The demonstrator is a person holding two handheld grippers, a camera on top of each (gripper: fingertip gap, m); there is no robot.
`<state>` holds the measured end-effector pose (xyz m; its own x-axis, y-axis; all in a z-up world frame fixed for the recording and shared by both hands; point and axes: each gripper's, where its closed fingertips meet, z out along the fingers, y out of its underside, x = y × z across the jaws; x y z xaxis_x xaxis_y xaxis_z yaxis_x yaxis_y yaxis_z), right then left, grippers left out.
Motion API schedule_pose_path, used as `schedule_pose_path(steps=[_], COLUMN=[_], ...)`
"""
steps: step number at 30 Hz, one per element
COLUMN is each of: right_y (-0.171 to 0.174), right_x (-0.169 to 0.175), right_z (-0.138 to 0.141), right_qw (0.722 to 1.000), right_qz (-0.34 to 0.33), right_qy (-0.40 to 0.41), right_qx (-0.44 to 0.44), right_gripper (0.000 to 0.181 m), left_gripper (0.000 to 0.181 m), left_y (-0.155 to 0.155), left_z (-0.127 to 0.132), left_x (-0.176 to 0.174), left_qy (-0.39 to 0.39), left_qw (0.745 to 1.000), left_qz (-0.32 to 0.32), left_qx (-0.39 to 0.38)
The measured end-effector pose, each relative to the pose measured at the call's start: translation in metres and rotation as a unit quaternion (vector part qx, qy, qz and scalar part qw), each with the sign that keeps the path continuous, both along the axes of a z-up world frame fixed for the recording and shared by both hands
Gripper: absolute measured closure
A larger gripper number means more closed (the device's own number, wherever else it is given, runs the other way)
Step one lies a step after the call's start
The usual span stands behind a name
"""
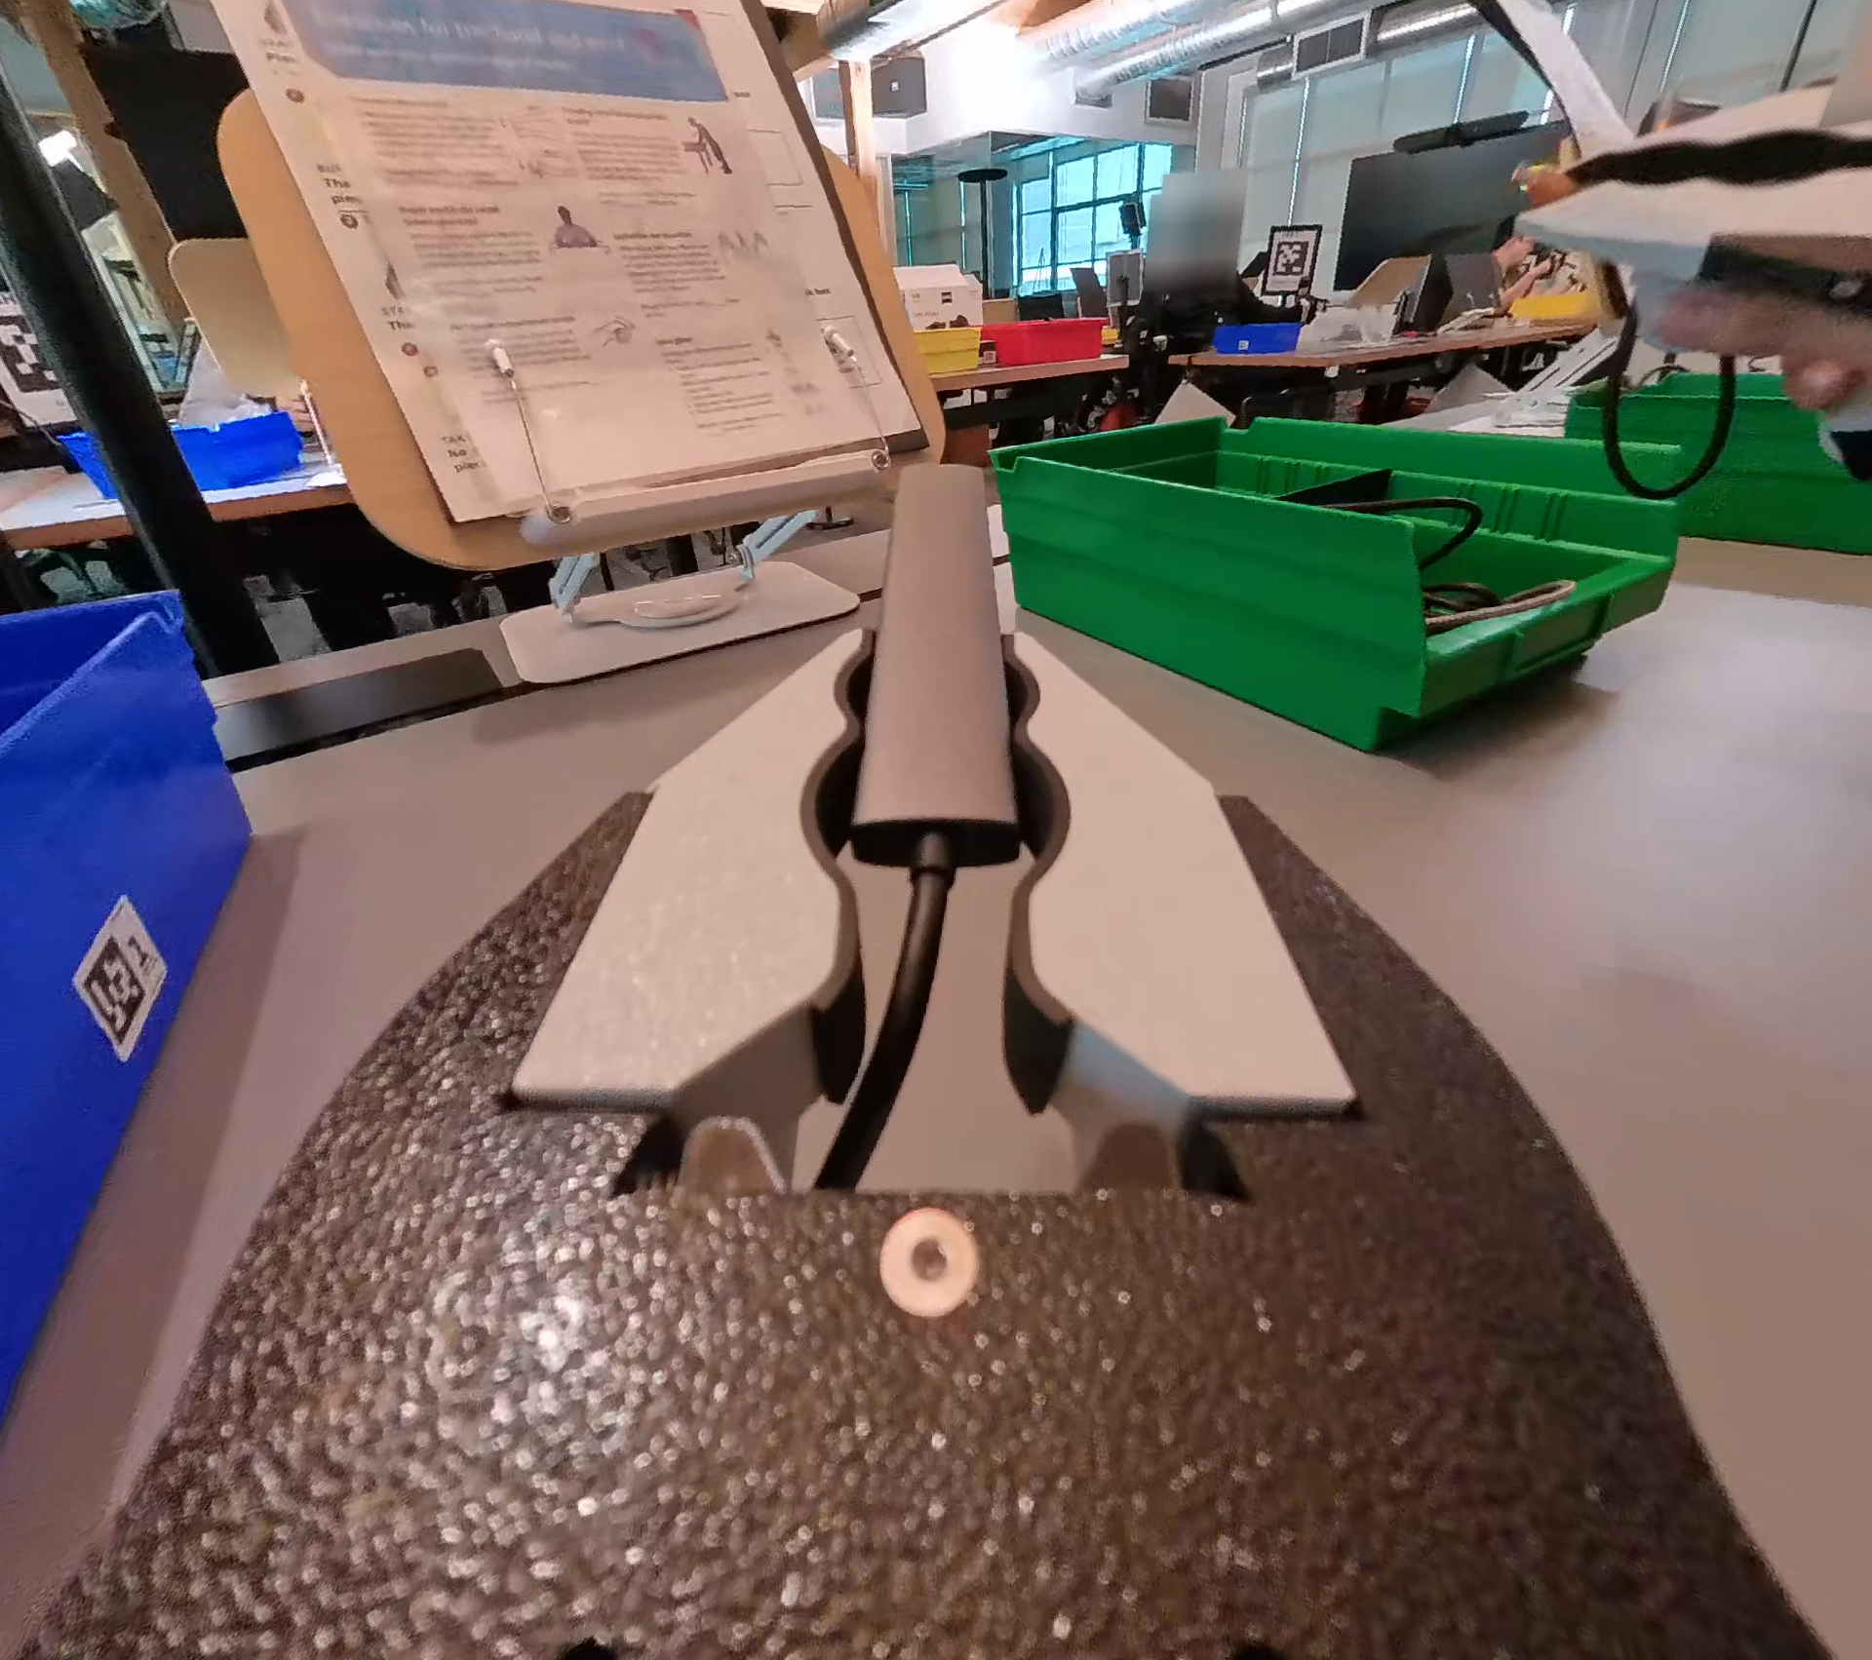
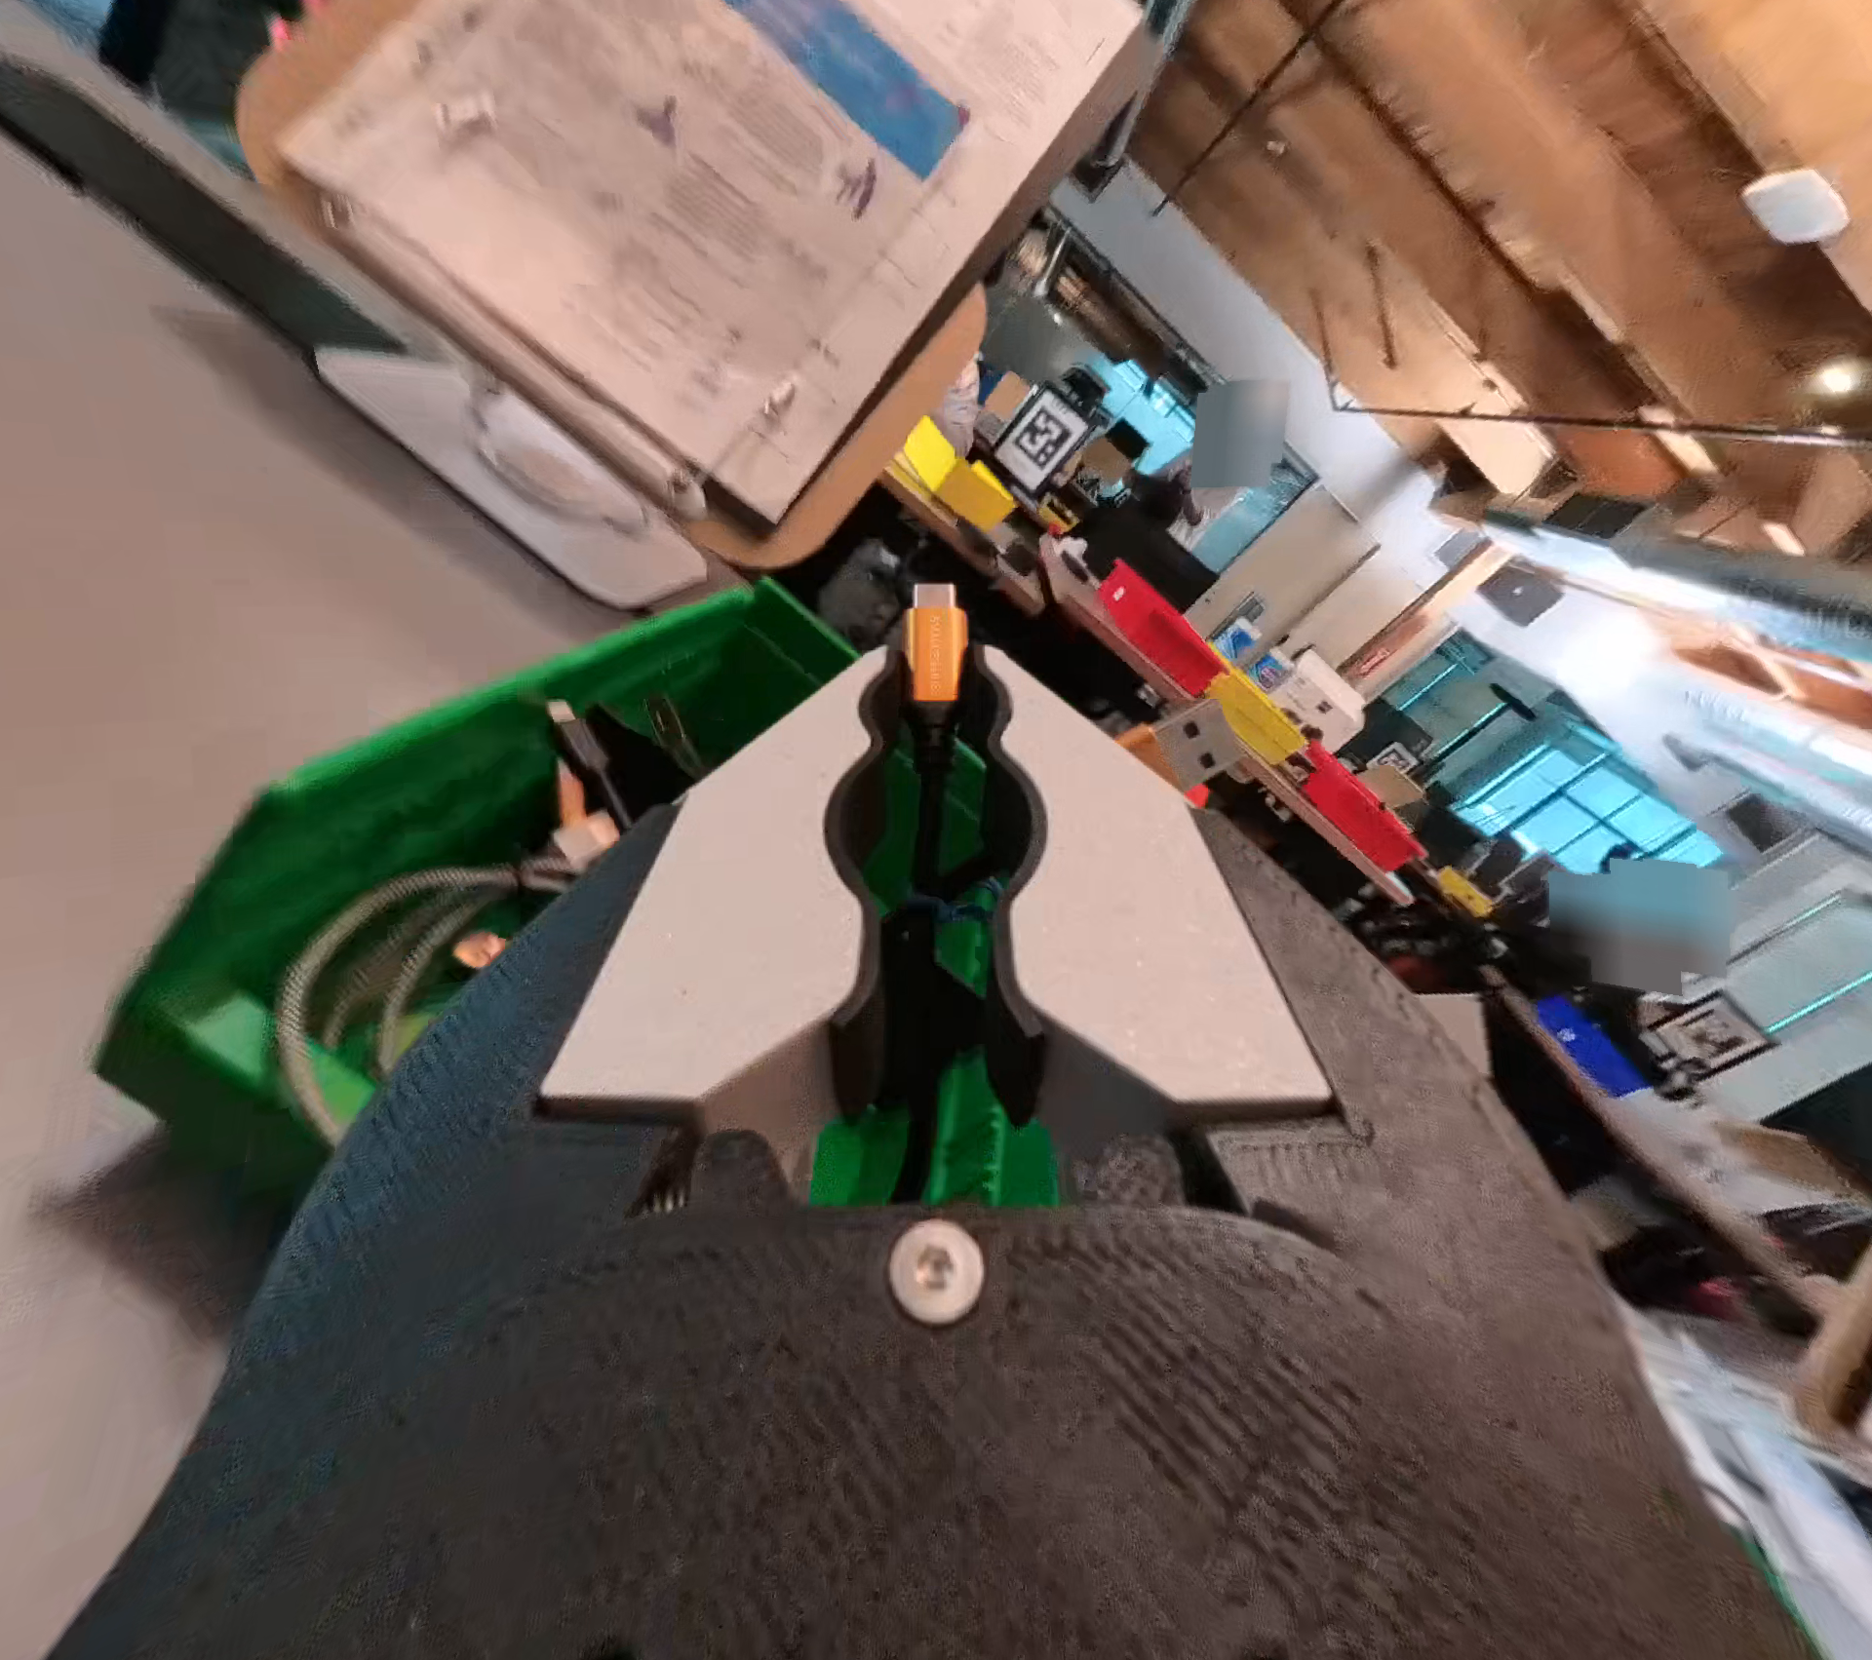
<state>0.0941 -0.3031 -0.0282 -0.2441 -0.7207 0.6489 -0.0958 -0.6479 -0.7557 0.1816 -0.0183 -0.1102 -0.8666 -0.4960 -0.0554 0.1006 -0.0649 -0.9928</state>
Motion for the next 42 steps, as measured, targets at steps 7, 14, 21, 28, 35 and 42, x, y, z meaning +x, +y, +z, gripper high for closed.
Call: schedule_pose_path(steps=[7, 14, 21, 28, 35, 42], right_y=[0.012, 0.029, 0.13, 0.237, 0.258, 0.265], right_x=[0.04, 0.02, 0.003, -0.011, -0.032, -0.048], right_z=[-0.08, -0.048, -0.031, -0.068, -0.083, -0.094], right_qw=[0.987, 0.987, 0.841, 0.554, 0.524, 0.516], right_qz=[0.046, 0.116, 0.351, 0.506, 0.528, 0.542], right_qy=[0.14, 0.096, 0.129, 0.315, 0.384, 0.427], right_qx=[-0.071, 0.056, 0.391, 0.581, 0.548, 0.508], right_gripper=[0.156, 0.14, 0.107, 0.107, 0.125, 0.173], left_gripper=[0.16, 0.16, 0.16, 0.16, 0.16, 0.16], left_y=[-0.006, -0.007, -0.018, -0.028, -0.042, -0.048], left_z=[-0.003, -0.004, 0.002, 0.015, -0.006, -0.018], left_x=[-0.005, -0.005, -0.031, -0.082, -0.115, -0.127], left_qy=[-0.019, -0.019, -0.028, -0.138, -0.25, -0.289], left_qw=[1.0, 0.999, 0.995, 0.967, 0.931, 0.914], left_qz=[-0.006, -0.009, -0.099, -0.214, -0.256, -0.266], left_qx=[0.022, 0.025, -0.001, -0.014, 0.067, 0.102])
